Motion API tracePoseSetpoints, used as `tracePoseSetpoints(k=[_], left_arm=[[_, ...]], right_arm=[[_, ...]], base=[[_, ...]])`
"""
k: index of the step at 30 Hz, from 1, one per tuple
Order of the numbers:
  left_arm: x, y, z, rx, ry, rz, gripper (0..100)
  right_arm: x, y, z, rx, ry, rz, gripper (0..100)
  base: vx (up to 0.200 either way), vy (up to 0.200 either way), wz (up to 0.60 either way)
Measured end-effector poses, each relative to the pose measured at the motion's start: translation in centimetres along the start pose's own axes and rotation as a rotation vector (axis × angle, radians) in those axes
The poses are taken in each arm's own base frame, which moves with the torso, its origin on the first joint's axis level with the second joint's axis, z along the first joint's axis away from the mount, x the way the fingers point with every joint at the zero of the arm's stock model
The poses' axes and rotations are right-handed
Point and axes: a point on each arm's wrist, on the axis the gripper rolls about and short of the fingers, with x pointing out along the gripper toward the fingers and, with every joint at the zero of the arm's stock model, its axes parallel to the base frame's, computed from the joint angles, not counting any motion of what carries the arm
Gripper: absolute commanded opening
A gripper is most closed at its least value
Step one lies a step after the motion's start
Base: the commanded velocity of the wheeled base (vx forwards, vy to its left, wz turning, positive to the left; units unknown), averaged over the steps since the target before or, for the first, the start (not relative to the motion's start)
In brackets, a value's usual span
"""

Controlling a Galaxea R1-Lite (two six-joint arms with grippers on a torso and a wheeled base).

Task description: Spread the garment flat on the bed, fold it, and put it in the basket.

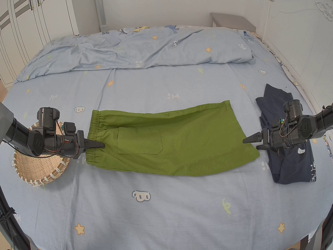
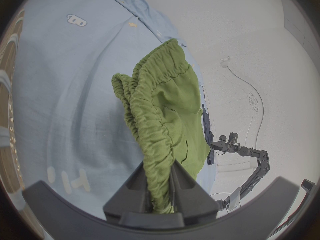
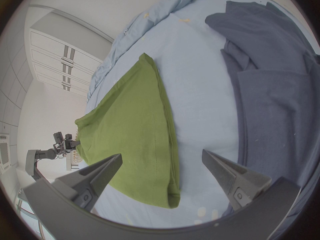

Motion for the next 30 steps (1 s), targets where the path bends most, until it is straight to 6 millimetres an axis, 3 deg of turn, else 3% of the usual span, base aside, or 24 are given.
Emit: tracePoseSetpoints(k=[25,26,30], left_arm=[[-0.1,-0.1,0.1,0.006,-0.004,-0.001,0],[-0.1,-0.1,0.1,0.006,-0.004,-0.001,0],[-0.1,-0.1,0.1,0.006,-0.005,-0.001,0]], right_arm=[[1.9,-0.6,-1.1,0.107,0.156,0.154,100],[2.0,-0.7,-1.1,0.111,0.159,0.155,0],[2.2,-0.9,-1.1,0.12,0.164,0.168,0]], base=[[0.0,0.0,0.0],[0.0,0.0,0.0],[0.0,0.0,0.0]])
